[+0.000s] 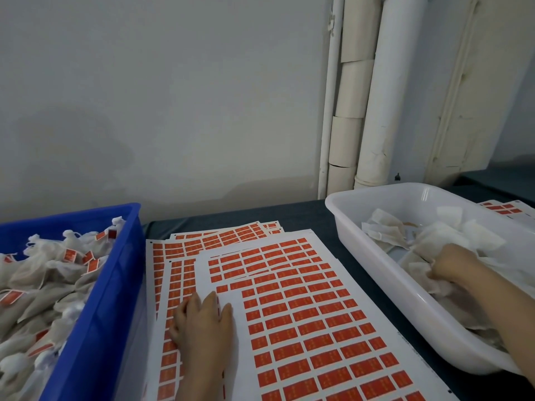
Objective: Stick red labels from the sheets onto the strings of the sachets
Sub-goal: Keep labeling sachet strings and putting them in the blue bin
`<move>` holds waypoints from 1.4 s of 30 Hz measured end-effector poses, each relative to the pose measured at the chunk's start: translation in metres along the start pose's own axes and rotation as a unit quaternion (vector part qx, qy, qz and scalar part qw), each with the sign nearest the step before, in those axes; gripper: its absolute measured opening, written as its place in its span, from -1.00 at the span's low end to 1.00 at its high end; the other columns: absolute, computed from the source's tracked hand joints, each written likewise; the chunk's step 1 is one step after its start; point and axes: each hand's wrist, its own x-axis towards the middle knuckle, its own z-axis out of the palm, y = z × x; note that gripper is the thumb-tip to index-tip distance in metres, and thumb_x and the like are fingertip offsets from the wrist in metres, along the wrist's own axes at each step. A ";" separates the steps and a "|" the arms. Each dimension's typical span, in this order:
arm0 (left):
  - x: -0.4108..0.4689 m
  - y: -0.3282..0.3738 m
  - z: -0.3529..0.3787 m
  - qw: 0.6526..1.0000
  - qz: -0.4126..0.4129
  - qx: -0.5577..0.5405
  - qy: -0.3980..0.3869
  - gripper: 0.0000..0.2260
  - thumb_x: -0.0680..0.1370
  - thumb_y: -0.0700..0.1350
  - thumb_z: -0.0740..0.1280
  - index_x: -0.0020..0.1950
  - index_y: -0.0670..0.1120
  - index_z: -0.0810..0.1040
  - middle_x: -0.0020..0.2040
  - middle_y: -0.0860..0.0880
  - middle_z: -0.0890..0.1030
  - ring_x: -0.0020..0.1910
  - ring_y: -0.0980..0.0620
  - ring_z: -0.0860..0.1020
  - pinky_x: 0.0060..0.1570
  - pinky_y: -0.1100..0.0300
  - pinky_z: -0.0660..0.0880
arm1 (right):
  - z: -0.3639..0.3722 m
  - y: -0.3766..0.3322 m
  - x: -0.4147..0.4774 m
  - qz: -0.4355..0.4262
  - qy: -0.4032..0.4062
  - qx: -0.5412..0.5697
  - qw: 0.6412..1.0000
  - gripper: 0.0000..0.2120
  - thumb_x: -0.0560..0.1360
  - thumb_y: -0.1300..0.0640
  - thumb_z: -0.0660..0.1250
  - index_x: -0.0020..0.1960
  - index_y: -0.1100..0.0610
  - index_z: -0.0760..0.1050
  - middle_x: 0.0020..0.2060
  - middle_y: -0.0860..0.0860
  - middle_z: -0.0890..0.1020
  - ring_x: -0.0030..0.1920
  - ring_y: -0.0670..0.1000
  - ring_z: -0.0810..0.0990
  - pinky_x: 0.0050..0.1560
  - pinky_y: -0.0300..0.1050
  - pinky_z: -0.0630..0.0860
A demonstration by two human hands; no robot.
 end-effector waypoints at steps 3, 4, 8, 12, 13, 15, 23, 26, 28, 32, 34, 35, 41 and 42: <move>0.000 0.000 0.001 1.000 -0.001 -0.006 0.000 -0.54 0.53 0.23 0.13 0.40 0.14 0.30 0.47 0.08 0.27 0.45 -0.05 0.19 0.44 -0.13 0.06 | -0.018 -0.008 -0.012 0.000 0.031 0.069 0.997 -0.67 0.44 0.02 0.36 0.09 0.23 0.48 -0.14 0.09 0.52 -0.19 0.06 0.50 -0.25 -0.16 0.39; 0.001 0.000 0.001 1.000 -0.002 -0.007 0.000 -0.54 0.53 0.23 0.13 0.40 0.14 0.30 0.47 0.08 0.28 0.45 -0.05 0.19 0.44 -0.13 0.06 | -0.024 -0.011 -0.016 -0.017 0.039 0.113 0.993 -0.75 0.47 0.06 0.33 0.05 0.20 0.52 -0.19 0.08 0.50 -0.27 0.05 0.48 -0.35 -0.17 0.38; 0.001 -0.001 0.002 1.000 -0.002 -0.008 0.002 -0.55 0.53 0.23 0.14 0.39 0.13 0.32 0.46 0.08 0.29 0.44 -0.05 0.20 0.43 -0.13 0.07 | -0.037 -0.016 -0.033 -0.065 0.066 0.302 0.949 -0.88 0.54 0.19 0.24 -0.09 0.11 0.56 -0.15 0.16 0.55 -0.34 0.14 0.47 -0.38 -0.13 0.45; 0.000 0.000 0.002 1.000 -0.002 -0.009 0.004 -0.55 0.53 0.23 0.14 0.39 0.13 0.31 0.46 0.08 0.29 0.44 -0.05 0.21 0.43 -0.14 0.07 | -0.049 -0.028 -0.051 -0.106 0.085 0.363 0.922 -0.83 0.56 0.19 0.22 0.10 0.13 0.52 0.02 0.15 0.53 -0.15 0.13 0.45 -0.44 -0.03 0.51; 0.001 0.000 0.003 1.000 -0.001 -0.008 0.004 -0.55 0.53 0.23 0.13 0.39 0.14 0.31 0.46 0.08 0.29 0.44 -0.05 0.21 0.43 -0.13 0.07 | -0.053 -0.030 -0.056 -0.107 0.079 0.392 0.910 -0.89 0.56 0.18 0.23 0.06 0.12 0.49 -0.01 0.10 0.50 -0.15 0.11 0.45 -0.51 -0.06 0.52; 0.001 0.000 0.003 1.000 0.001 -0.004 0.004 -0.55 0.53 0.23 0.13 0.39 0.14 0.31 0.47 0.08 0.28 0.44 -0.05 0.21 0.43 -0.13 0.07 | -0.061 -0.033 -0.065 -0.126 0.085 0.412 0.898 -0.94 0.54 0.14 0.26 0.01 0.08 0.44 -0.09 0.04 0.47 -0.21 0.05 0.45 -0.62 -0.19 0.46; 0.001 -0.001 0.003 1.000 0.008 -0.005 0.010 -0.54 0.54 0.23 0.12 0.41 0.14 0.28 0.48 0.07 0.26 0.45 -0.04 0.20 0.43 -0.12 0.07 | -0.100 -0.059 -0.118 -0.292 0.092 0.400 0.864 -0.84 0.52 0.01 0.28 -0.22 -0.11 0.56 -0.27 -0.11 0.63 -0.37 0.06 0.63 -0.24 -0.03 0.58; 0.001 0.001 0.002 1.000 0.010 0.001 0.013 -0.49 0.53 0.25 0.11 0.44 0.12 0.22 0.50 0.06 0.21 0.47 -0.04 0.17 0.44 -0.10 0.06 | -0.101 -0.072 -0.133 -0.328 0.075 0.400 0.853 -0.84 0.53 -0.01 0.26 -0.19 -0.13 0.56 -0.27 -0.11 0.64 -0.40 0.01 0.60 -0.32 -0.13 0.52; 0.001 0.001 0.001 1.000 0.008 -0.008 0.024 -0.47 0.53 0.25 0.11 0.47 0.11 0.18 0.52 0.05 0.17 0.49 -0.03 0.12 0.45 -0.10 0.01 | -0.098 -0.081 -0.142 -0.347 0.063 0.379 0.856 -0.85 0.53 -0.04 0.23 -0.16 -0.14 0.54 -0.27 -0.13 0.61 -0.47 -0.10 0.55 -0.39 -0.23 0.44; -0.003 0.004 -0.005 0.987 0.014 -0.142 0.067 -0.53 0.54 0.18 0.16 0.42 0.08 0.30 0.48 0.06 0.28 0.45 -0.01 0.22 0.44 -0.06 0.04 | -0.085 -0.098 -0.154 -0.382 0.007 0.355 0.853 -0.89 0.53 -0.01 0.22 -0.11 -0.17 0.50 -0.25 -0.21 0.55 -0.35 -0.19 0.51 -0.51 -0.43 0.37; -0.010 0.009 -0.010 0.959 0.030 -0.275 0.067 -0.62 0.53 0.16 0.15 0.33 0.11 0.39 0.38 0.10 0.40 0.33 0.06 0.37 0.38 0.01 0.21 | -0.072 -0.108 -0.158 -0.401 -0.034 0.328 0.855 -0.90 0.53 0.00 0.22 -0.12 -0.17 0.48 -0.21 -0.23 0.54 -0.24 -0.16 0.52 -0.40 -0.40 0.41; -0.014 0.013 -0.014 0.940 0.040 -0.335 0.044 -0.65 0.52 0.17 0.13 0.28 0.15 0.40 0.32 0.15 0.43 0.24 0.14 0.41 0.31 0.09 0.29 | -0.065 -0.113 -0.161 -0.409 -0.055 0.310 0.856 -0.91 0.53 0.00 0.23 -0.11 -0.18 0.47 -0.19 -0.24 0.53 -0.19 -0.15 0.52 -0.33 -0.37 0.43; -0.030 0.024 -0.031 0.841 0.141 -0.495 -0.166 -0.70 0.40 0.24 0.19 0.11 0.25 0.46 0.05 0.35 0.53 -0.01 0.24 0.55 -0.26 0.50 0.47 | -0.017 -0.143 -0.178 -0.418 -0.133 0.251 0.863 -0.88 0.47 -0.03 0.33 -0.01 -0.17 0.47 -0.08 -0.22 0.51 -0.13 -0.15 0.53 -0.29 -0.40 0.45; -0.031 0.024 -0.031 0.826 0.146 -0.510 -0.191 -0.69 0.36 0.22 0.28 0.08 0.24 0.49 -0.01 0.31 0.59 -0.04 0.19 0.60 -0.28 0.46 0.50 | -0.008 -0.148 -0.182 -0.416 -0.143 0.254 0.861 -0.90 0.46 -0.04 0.34 -0.06 -0.17 0.46 -0.10 -0.21 0.53 -0.15 -0.14 0.55 -0.29 -0.40 0.47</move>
